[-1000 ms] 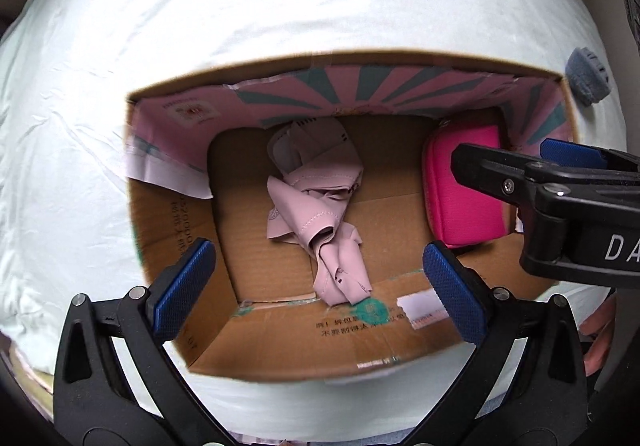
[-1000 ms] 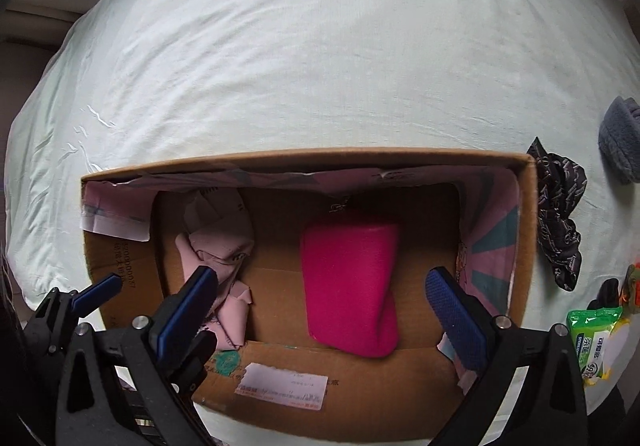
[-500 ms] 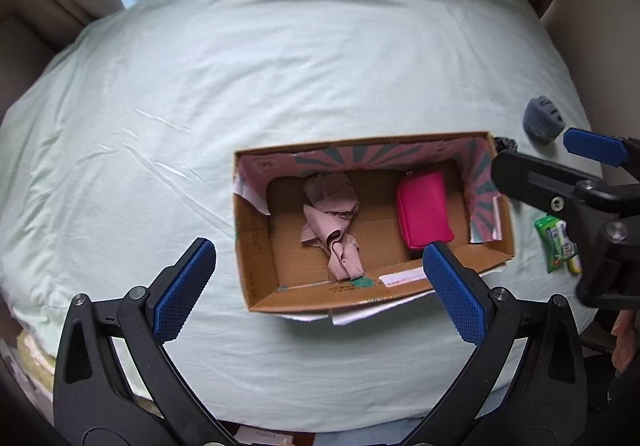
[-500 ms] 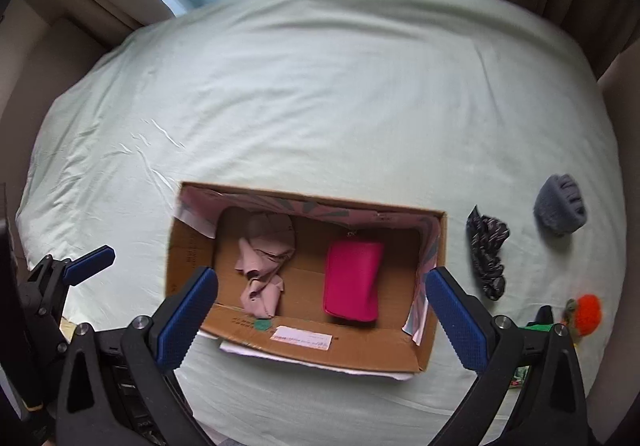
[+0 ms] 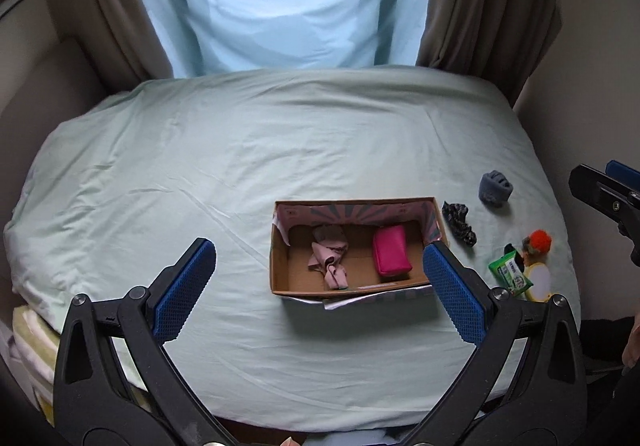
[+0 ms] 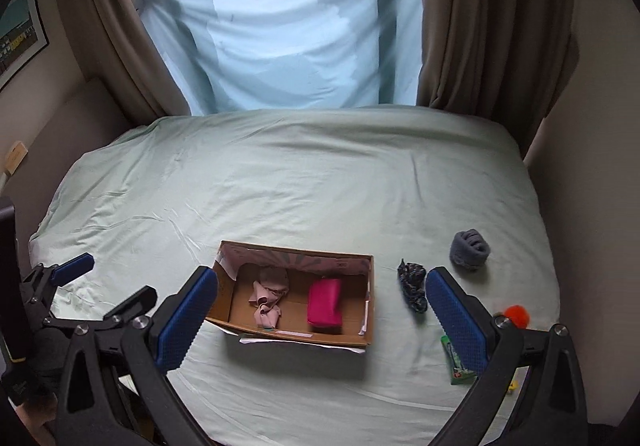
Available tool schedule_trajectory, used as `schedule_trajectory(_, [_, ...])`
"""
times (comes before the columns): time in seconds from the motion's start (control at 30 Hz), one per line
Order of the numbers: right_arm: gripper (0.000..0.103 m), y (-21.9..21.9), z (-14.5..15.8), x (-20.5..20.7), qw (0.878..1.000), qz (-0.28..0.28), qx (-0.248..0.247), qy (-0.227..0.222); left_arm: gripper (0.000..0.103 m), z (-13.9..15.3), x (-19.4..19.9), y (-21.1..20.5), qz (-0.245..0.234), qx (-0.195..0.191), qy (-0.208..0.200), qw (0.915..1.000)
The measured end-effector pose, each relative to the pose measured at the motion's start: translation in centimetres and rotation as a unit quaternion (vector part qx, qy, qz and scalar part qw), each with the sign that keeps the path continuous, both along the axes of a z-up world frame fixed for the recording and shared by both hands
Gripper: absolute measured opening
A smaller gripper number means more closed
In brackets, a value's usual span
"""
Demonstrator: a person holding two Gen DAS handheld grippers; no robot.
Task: Organize soft objects
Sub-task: 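Lift both tools away from the box toward the remaining items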
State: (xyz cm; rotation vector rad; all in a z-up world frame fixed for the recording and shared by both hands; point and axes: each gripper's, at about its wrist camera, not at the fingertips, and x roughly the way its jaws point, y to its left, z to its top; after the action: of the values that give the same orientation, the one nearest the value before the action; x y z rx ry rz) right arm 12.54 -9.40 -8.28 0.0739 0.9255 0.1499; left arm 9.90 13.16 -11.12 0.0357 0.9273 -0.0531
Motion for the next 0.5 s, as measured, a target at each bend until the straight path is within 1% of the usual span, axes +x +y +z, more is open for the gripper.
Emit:
schedule_trajectory(0.1, [0.103,-1.6,1.4,-3.3,0.999,-0.025,0.011,-0.025,0.103,1.3,-2.5,-0.3,-0.003,-0.018,-0.022,0.9996])
schedule_trajectory(0.23, [0.103,-4.2,2.7,-7.3,0.996,-0.073,0.010,-0.059,0.103,2.7,-5.0,-1.5,-0.022,-0.007,-0.060,0.9979])
schedule_trajectory(0.33, [0.103,-5.9,3.3,-10.1,0.990,-0.112,-0.004,-0.086,0.103,3.3,-5.8,-2.6,-0.038,-0.005,-0.079,0.9962])
schedule_trajectory(0.5, [0.103,-9.0,3.6,-13.5,0.980,-0.162,-0.026,-0.113,0.103,3.4,-6.0,-5.6,-0.075,-0.032,-0.089,0.9927])
